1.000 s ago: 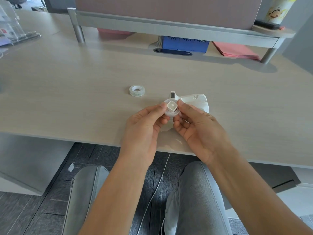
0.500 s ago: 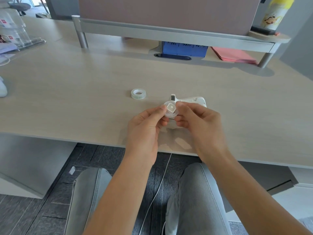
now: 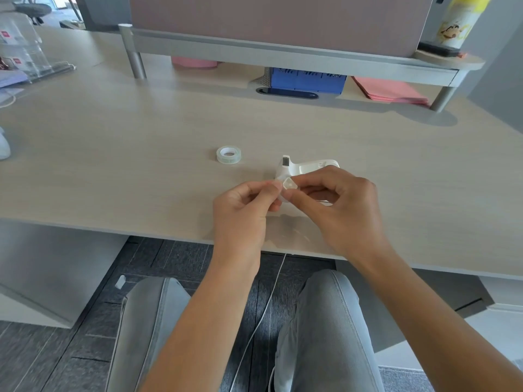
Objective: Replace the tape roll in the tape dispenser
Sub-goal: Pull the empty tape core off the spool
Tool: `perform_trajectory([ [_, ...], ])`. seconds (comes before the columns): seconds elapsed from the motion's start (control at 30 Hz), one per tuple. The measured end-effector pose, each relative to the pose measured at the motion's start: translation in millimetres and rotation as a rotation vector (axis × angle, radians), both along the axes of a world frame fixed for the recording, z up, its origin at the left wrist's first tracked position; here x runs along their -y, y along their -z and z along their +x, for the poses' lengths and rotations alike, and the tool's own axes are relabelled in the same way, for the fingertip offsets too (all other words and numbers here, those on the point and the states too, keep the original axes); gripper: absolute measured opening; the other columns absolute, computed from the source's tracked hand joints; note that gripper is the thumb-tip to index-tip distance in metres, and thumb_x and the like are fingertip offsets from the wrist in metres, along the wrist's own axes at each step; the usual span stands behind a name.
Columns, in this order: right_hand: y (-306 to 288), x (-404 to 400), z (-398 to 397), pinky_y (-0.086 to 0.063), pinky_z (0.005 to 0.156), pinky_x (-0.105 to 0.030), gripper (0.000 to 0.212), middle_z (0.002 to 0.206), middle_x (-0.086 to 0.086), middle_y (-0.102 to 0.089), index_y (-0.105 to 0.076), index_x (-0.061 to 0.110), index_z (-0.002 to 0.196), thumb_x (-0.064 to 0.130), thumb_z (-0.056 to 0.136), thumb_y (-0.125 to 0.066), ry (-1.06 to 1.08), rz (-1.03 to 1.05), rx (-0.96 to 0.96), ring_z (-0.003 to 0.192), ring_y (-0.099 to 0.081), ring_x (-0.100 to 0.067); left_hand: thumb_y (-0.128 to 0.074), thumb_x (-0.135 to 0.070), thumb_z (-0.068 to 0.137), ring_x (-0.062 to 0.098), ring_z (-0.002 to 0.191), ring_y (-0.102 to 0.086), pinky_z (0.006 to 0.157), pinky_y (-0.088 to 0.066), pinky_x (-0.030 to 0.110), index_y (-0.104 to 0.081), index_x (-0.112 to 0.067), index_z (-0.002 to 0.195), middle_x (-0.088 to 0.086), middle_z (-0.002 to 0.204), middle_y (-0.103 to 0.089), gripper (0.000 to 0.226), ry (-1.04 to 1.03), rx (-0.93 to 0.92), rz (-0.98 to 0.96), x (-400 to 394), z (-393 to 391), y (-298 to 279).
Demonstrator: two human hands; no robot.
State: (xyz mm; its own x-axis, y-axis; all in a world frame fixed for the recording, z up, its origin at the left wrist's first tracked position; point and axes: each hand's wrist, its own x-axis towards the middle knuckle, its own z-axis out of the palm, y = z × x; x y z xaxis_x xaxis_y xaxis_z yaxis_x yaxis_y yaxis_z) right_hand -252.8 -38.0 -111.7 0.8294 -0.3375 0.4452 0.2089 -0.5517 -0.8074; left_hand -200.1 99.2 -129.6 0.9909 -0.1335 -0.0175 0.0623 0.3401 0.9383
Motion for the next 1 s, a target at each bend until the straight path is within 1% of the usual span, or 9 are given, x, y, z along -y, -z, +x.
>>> perform_trajectory([
  [0.13, 2.2, -4.4, -0.1, -0.064, 0.080, -0.029, 0.014, 0.088, 0.006, -0.080, -0.082, 0.016, 0.096, 0.026, 0.087, -0.085, 0.031, 0.036, -0.022, 0.081, -0.078, -0.012, -0.076, -0.009, 0.087, 0.009, 0.056, -0.057, 0.064, -0.050, 0.020, -0.078, -0.008, 0.080, 0.003, 0.061, -0.065, 0.008, -0.020, 0.010, 0.053, 1.1, 0.6, 0.3],
  [0.23, 3.4, -8.3, -0.3, -0.063, 0.081, -0.028, 0.013, 0.086, 0.010, -0.078, -0.079, 0.016, 0.096, 0.026, 0.089, -0.083, 0.055, 0.046, -0.030, 0.082, -0.076, -0.010, -0.075, -0.009, 0.088, 0.011, 0.059, -0.057, 0.065, -0.051, 0.023, -0.077, -0.006, 0.083, 0.005, 0.063, -0.065, 0.006, -0.007, 0.003, 0.068, 0.9, 0.0, -1.0],
  [0.47, 6.2, -8.6, -6.0, -0.055, 0.078, -0.012, 0.004, 0.088, 0.017, -0.072, -0.069, 0.022, 0.100, 0.023, 0.097, -0.072, 0.036, -0.058, -0.012, 0.088, -0.072, -0.005, -0.075, -0.009, 0.088, 0.014, 0.059, -0.056, 0.064, -0.050, 0.026, -0.077, 0.000, 0.090, 0.004, 0.062, -0.065, 0.009, 0.034, -0.032, 0.104, 1.3, -2.8, -6.1],
  [0.57, 7.2, -6.4, -7.1, -0.051, 0.077, -0.007, 0.004, 0.089, 0.018, -0.071, -0.065, 0.023, 0.102, 0.019, 0.101, -0.067, 0.013, -0.062, -0.016, 0.090, -0.071, -0.003, -0.075, -0.007, 0.087, 0.020, 0.061, -0.056, 0.066, -0.048, 0.032, -0.076, 0.002, 0.089, 0.009, 0.066, -0.067, 0.010, 0.059, -0.066, 0.082, 0.3, -3.4, -9.7],
  [0.63, 8.8, -5.6, -8.0, -0.050, 0.076, -0.007, 0.003, 0.091, 0.014, -0.071, -0.065, 0.020, 0.104, 0.018, 0.103, -0.063, -0.004, -0.059, -0.020, 0.090, -0.071, -0.006, -0.075, -0.009, 0.086, 0.022, 0.065, -0.057, 0.069, -0.049, 0.036, -0.077, -0.001, 0.087, 0.014, 0.073, -0.069, 0.008, 0.061, -0.086, 0.084, 0.5, -4.7, -11.5],
  [0.73, 7.7, -1.4, -7.6, -0.050, 0.077, -0.013, 0.012, 0.101, 0.000, -0.073, -0.063, 0.011, 0.112, 0.019, 0.106, -0.056, 0.019, -0.004, -0.006, 0.095, -0.070, -0.015, -0.073, -0.008, 0.088, 0.020, 0.062, -0.059, 0.064, -0.053, 0.035, -0.076, -0.001, 0.089, 0.018, 0.081, -0.070, 0.008, 0.018, -0.108, 0.127, -2.1, -7.8, -15.0],
  [0.8, 4.6, 4.0, -6.8, -0.050, 0.078, -0.016, 0.016, 0.105, -0.004, -0.074, -0.062, 0.008, 0.115, 0.020, 0.107, -0.054, 0.039, 0.017, -0.020, 0.097, -0.069, -0.019, -0.073, -0.010, 0.088, 0.018, 0.054, -0.058, 0.054, -0.052, 0.031, -0.076, -0.004, 0.087, 0.016, 0.076, -0.068, 0.006, -0.029, -0.101, 0.199, -9.6, -6.7, -18.0],
  [0.9, 2.2, 9.6, -3.2, -0.050, 0.082, -0.027, 0.014, 0.103, -0.003, -0.074, -0.062, 0.008, 0.112, 0.019, 0.106, -0.055, 0.040, -0.038, -0.103, 0.094, -0.068, -0.019, -0.075, -0.017, 0.087, 0.007, 0.041, -0.055, 0.042, -0.045, 0.022, -0.078, -0.012, 0.090, 0.005, 0.065, -0.069, 0.007, -0.144, 0.000, 0.443, -25.4, 5.6, -20.2],
  [1.0, 0.8, 5.4, 5.2, -0.050, 0.081, -0.030, 0.014, 0.103, 0.000, -0.071, -0.061, 0.012, 0.109, 0.024, 0.106, -0.055, 0.037, -0.096, -0.149, 0.092, -0.066, -0.017, -0.076, -0.021, 0.085, 0.009, 0.058, -0.061, 0.055, -0.046, 0.025, -0.078, -0.017, 0.098, 0.001, 0.076, -0.073, 0.014, -0.198, 0.078, 0.611, -40.0, 25.0, -20.4],
])
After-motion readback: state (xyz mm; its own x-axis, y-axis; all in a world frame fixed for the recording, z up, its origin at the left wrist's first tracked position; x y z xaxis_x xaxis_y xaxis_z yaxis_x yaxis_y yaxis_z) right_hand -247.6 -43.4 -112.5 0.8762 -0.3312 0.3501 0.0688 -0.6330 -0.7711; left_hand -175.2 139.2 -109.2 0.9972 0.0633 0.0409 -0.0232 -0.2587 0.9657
